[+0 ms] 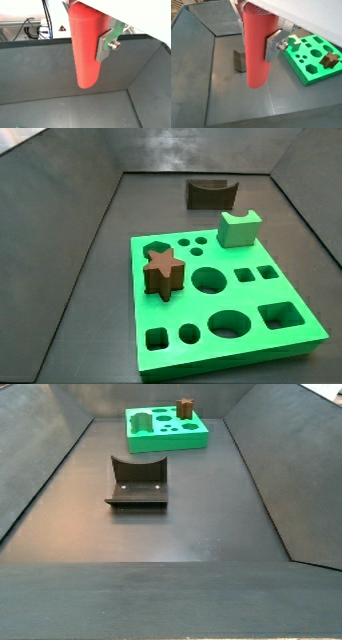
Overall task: Pick up the oval object. Move up. Move to above the board. Insert the oval object.
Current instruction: Move to above the board.
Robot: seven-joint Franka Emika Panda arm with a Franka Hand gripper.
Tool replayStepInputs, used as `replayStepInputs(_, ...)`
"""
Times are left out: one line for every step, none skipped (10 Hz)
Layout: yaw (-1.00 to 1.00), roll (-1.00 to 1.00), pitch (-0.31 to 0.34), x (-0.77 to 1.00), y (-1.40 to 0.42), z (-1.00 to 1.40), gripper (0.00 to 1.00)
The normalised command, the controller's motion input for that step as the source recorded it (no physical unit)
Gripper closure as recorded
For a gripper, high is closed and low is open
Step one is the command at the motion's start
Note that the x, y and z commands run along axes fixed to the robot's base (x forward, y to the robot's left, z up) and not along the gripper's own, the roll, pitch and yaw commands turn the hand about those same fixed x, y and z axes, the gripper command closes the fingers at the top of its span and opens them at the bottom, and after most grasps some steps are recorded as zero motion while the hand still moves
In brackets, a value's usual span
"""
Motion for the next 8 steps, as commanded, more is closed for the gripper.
replayStepInputs(-0.04,0.0,0.074,0.0,0.03,0.28,1.0)
replayStepInputs(-1.0,-0.01,0.115,0.51,-1.0,-0.08,1.0)
replayStepInputs(-1.0,-0.01,0.112,0.51,-1.0,-0.1,1.0)
replayStepInputs(-1.0,-0.01,0.142,0.54,-1.0,-0.1,1.0)
replayStepInputs(-1.0,-0.04,0.163,0.56,-1.0,-0.1,1.0)
replayStepInputs(-1.0,-0.02,0.172,0.56,-1.0,-0.1,1.0)
replayStepInputs(-1.0,-0.02,0.179,0.56,-1.0,-0.1,1.0)
replayStepInputs(-1.0,-0.05,0.205,0.58,-1.0,-0.1,1.0)
